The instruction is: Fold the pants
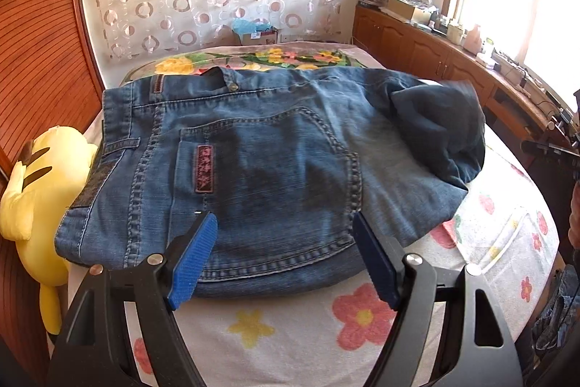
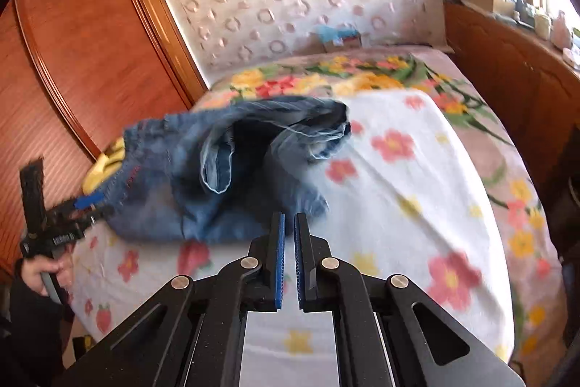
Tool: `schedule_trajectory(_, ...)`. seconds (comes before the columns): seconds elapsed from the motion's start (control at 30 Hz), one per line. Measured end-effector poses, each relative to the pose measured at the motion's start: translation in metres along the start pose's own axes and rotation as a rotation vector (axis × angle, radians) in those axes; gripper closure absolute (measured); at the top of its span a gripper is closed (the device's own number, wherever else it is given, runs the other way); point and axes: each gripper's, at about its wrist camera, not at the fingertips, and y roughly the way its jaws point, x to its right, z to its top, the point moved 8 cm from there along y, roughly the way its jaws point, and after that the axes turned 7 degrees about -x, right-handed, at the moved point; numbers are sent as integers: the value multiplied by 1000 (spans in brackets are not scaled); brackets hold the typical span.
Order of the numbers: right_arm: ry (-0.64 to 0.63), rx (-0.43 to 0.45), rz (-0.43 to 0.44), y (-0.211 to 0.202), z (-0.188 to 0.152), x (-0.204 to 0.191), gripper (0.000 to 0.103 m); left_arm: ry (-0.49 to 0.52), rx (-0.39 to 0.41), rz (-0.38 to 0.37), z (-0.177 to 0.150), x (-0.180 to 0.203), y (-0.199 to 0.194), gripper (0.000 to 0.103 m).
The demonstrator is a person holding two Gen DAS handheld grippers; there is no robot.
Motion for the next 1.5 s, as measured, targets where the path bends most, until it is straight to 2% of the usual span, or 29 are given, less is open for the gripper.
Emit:
schedule_trajectory(0.07,-14,6,-30,-6,1,1,98,6,1,-5,1,4,0,25)
schedule_trajectory(0.13,-33,10,-51,1,11,-3,91,13,0,-10,0,8,0,25)
schedule_trajectory(0.2,-74,14,-90,14,20,-8,66,18,-1,-10,-2,11,-1,25)
schedule_trajectory(0.23,-88,16,-92,22,21,-10,64,19,-2,-10,-2,11,-1,25)
schedule_trajectory(0.33,-121,-52,-108,59,13,-6,63,16,-3,-8,-4,11,-3,25)
schedule_trajectory(0.4,-121,-104,-97,77,10,-9,63,12,-4,-5,-5,10,-4,25)
schedule_trajectory(0.47,-120,-119,-72,87,10,-10,63,11,-5,-3,-5,9,-4,25)
schedule_trajectory(0.5,-118,-122,-52,87,9,-11,86,10,-7,-2,-5,8,-3,25)
schedule_trajectory(0.53,-112,-114,-21,86,12,-12,94,9,-9,-1,-6,8,-2,25)
schedule_trajectory(0.6,-106,-87,9,70,18,-15,96,7,-14,1,-7,6,0,25)
schedule_trajectory(0.73,-78,-54,-9,41,21,1,96,5,-13,-1,-6,5,1,25)
schedule_trajectory(0.83,-55,-114,-3,46,3,6,94,9,-14,-2,-4,6,3,25)
schedule_trajectory(0.93,-62,-115,-56,42,0,10,82,7,-14,-8,0,8,6,25)
schedule_trajectory(1.0,-54,-71,-61,38,12,11,64,7,-16,-12,4,12,9,25)
schedule_trajectory(1.07,-44,-28,-58,39,27,10,56,17,-15,-23,10,20,12,25)
schedule_trajectory(1.2,-45,-27,-62,68,60,13,56,45,-15,-49,26,43,18,25)
schedule_trajectory(1.37,-2,-140,-15,124,81,27,56,76,-16,-71,38,67,27,25)
schedule_trajectory(1.4,3,-168,11,134,82,28,57,78,-20,-73,39,69,29,25)
schedule_trajectory(1.43,-1,-183,16,138,86,29,64,81,-25,-72,39,71,32,25)
schedule_trajectory(1.47,-12,-184,23,136,91,29,89,83,-31,-68,39,71,35,25)
schedule_trajectory(1.5,-32,-179,42,136,97,26,99,83,-35,-65,39,71,37,25)
